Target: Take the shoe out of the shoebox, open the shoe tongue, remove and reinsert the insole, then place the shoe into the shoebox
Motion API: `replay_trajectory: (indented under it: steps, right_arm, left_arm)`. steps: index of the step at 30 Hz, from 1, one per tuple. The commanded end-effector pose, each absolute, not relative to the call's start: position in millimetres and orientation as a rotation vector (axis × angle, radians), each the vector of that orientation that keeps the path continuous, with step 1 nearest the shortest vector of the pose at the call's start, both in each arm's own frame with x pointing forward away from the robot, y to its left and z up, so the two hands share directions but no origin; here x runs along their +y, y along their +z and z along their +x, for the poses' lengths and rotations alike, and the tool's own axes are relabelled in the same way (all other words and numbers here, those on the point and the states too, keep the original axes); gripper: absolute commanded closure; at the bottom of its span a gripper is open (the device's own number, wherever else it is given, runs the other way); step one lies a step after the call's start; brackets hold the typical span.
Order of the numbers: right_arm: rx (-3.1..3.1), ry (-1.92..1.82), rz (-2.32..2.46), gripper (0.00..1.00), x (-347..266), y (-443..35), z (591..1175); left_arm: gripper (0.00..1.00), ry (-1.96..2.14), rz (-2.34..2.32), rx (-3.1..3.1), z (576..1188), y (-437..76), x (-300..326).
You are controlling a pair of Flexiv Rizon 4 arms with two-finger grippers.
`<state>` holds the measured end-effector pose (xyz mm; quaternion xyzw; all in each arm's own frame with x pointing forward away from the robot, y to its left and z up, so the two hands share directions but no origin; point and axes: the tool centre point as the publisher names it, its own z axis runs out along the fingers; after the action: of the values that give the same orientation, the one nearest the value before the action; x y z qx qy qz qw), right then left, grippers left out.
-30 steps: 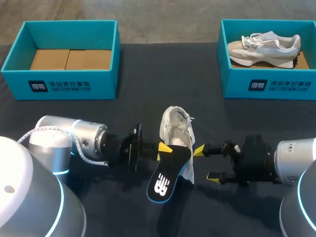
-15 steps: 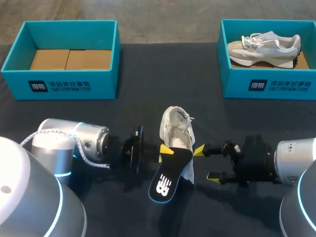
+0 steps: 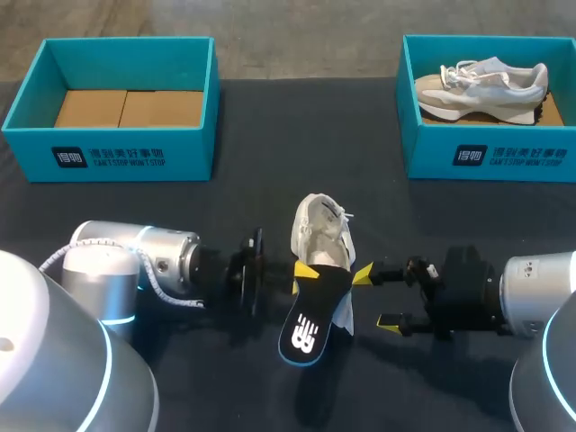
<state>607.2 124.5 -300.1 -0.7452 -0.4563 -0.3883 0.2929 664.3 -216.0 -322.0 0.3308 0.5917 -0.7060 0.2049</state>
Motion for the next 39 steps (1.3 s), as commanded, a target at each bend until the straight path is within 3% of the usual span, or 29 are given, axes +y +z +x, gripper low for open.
replay_trajectory:
  steps: [1,39]
  right_arm:
    - [-1.218,-1.028,-1.994,0.00,127.1,-299.0,607.2]
    - [-1.218,-1.028,-1.994,0.00,127.1,-299.0,607.2]
  left_arm:
    - [1.00,-1.956,0.905,1.660,663.8,-322.9,-217.2]
    - [1.00,-1.868,0.865,1.771,686.5,-341.7,-221.4]
